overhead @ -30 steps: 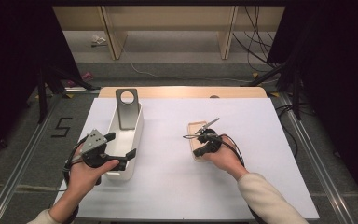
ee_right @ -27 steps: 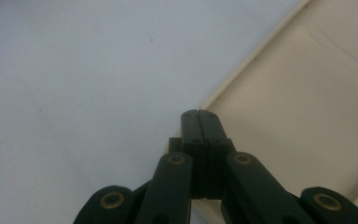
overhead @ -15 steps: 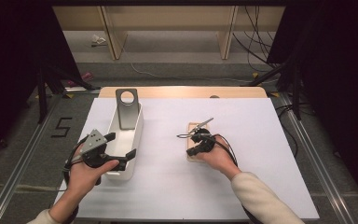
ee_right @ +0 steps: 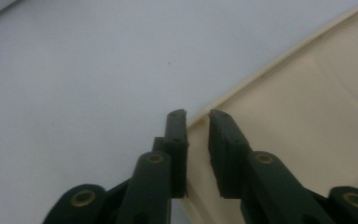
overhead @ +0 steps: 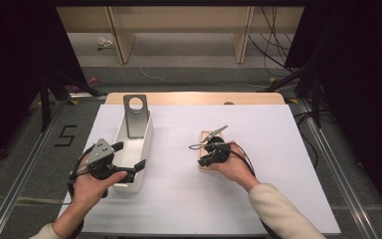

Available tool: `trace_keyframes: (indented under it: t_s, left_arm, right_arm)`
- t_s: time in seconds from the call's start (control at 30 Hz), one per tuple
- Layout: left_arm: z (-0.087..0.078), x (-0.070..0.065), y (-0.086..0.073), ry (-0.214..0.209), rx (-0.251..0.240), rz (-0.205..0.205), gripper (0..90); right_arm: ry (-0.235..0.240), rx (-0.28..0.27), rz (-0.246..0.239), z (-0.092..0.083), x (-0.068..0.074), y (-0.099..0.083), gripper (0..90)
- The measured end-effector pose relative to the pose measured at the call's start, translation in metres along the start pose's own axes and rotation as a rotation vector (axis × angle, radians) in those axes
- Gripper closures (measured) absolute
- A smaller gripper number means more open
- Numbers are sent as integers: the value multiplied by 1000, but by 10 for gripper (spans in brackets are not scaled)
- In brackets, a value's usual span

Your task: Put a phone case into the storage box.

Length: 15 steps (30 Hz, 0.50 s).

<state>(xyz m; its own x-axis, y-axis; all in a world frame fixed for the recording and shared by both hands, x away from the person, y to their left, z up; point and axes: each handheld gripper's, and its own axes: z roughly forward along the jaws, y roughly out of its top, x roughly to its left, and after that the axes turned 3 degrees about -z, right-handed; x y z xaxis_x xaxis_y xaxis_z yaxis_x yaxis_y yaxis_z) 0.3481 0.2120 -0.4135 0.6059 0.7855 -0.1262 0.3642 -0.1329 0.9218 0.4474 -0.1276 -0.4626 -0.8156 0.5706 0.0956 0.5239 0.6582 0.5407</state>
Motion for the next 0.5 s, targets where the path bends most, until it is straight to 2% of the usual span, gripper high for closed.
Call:
trace_keyframes:
  t_s: [0.07,0.13,0.23,0.33,0.5]
  left_arm:
    - [0,0,0,-1,1,-1,2]
    - [0,0,-1,-1,3,-1,2]
    - [0,0,-2,-1,5,0,2]
    - [1,-1,-2,0,8,6,2]
    - [1,-1,-4,4,14,19,2]
  right_arm:
    - [-28,-15,-40,-5,0,1,579]
    - [-73,0,-104,-10,1,2,406]
    - [-91,10,-144,-17,1,2,296]
    - [-112,40,-230,-23,3,0,212]
    - [-106,104,-322,-28,8,-6,200]
